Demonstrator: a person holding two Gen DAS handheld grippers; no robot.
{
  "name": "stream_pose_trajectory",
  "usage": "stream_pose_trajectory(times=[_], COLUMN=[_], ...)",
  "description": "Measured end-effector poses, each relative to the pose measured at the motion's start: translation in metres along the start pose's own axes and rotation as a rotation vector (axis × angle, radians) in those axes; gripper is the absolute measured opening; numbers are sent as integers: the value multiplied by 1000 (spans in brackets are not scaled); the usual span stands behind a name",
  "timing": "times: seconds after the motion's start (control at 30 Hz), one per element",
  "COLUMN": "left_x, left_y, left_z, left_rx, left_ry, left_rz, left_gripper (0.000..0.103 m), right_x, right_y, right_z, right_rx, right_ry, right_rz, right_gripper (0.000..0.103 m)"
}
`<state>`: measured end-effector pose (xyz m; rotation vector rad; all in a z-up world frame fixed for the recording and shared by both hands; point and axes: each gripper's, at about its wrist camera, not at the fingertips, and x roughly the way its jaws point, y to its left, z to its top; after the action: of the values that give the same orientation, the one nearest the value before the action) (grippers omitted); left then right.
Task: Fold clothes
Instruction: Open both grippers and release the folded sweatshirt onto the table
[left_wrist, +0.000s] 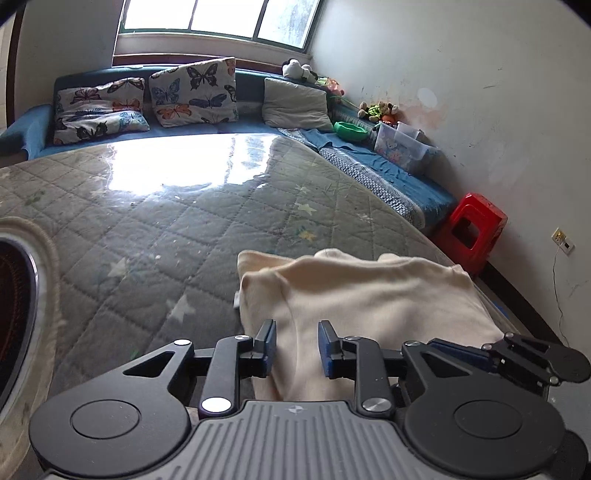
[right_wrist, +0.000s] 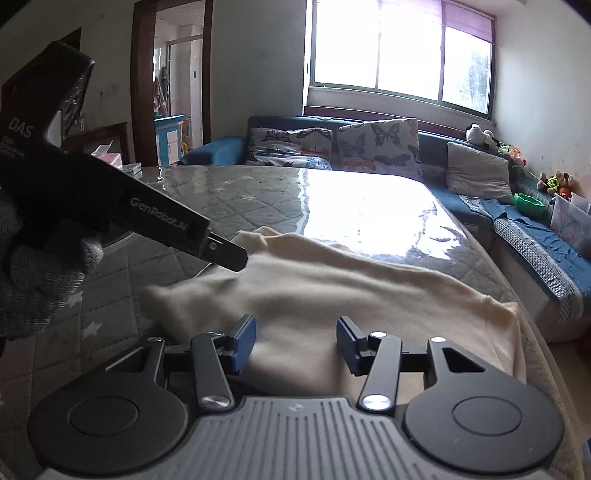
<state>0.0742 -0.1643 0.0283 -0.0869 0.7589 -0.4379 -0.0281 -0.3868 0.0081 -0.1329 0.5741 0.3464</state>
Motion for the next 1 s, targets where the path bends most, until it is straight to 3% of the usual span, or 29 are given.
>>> stream_pose_trajectory(times=[0.2,0.47,0.7,0.87,0.9,1.0], left_x=[-15,-19,-30,-41,-42,-45], left_y=[-3,2,4,1,0,-3], left_z=[-24,-30,-33,-39,-40,-45], left_rx=[50,44,26,36,38,44], left_ry=[-23,-32,-33,-32,-28,-17], left_rz=[42,61,68,73,74,71], left_gripper=[27,28,32,41,44,50], right_x=[-26,-43,-56,-49,-52,-60], right_y=[1,-62,-78,-84,-81,-73], right_z=[-13,-33,-37,-44,-43,-40], right_rx=[21,220,295,339,331,299], right_ry=[-23,-10,-51,-28,-36,-54], right_rz=[-34,-165,-177,-167,-173,-195], right_gripper=[50,50,50,52,58,63])
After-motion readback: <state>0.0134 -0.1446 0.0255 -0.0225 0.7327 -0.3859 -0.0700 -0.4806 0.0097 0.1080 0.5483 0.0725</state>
